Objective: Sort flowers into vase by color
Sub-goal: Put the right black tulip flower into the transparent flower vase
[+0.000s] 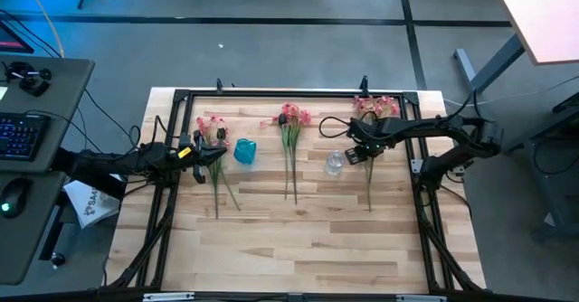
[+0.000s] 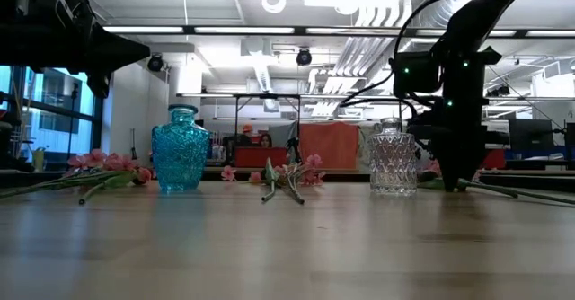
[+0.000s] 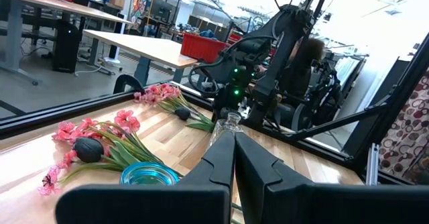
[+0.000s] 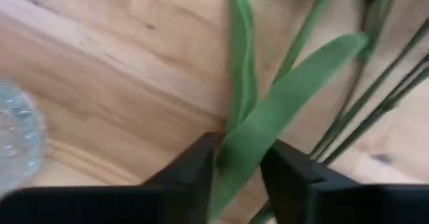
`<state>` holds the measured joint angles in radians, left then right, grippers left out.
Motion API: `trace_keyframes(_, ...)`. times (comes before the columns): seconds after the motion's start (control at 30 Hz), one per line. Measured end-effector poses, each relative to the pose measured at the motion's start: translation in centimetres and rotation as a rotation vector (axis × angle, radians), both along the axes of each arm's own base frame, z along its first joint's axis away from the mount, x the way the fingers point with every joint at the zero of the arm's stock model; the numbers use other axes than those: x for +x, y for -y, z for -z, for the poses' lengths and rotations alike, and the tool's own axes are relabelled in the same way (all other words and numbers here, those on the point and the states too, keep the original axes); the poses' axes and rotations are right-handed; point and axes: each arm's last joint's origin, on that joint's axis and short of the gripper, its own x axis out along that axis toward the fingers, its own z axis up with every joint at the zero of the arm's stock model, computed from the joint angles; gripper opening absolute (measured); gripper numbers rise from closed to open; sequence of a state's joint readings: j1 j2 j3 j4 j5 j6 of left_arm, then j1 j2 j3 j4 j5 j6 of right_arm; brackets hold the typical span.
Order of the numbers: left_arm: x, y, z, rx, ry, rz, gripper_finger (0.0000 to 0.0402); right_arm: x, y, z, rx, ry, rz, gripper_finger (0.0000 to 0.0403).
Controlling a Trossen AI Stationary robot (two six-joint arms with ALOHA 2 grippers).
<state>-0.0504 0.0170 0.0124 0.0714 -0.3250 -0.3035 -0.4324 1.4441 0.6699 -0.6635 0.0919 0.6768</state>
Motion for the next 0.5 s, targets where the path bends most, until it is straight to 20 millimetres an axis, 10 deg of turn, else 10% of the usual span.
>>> trace_keyframes(0.1, 0.0, 0.0, 0.0, 0.000, 0.000, 0.000, 0.0001, -0.4, -0.1, -1.9, -0.036, 0.016, -0.029, 0.0018)
trace_keyframes(0.5, 0.0, 0.0, 0.0, 0.000, 0.000, 0.000, 0.0001, -1.1, -0.8, -18.1, -0.483, 0.862, -0.280, 0.0007)
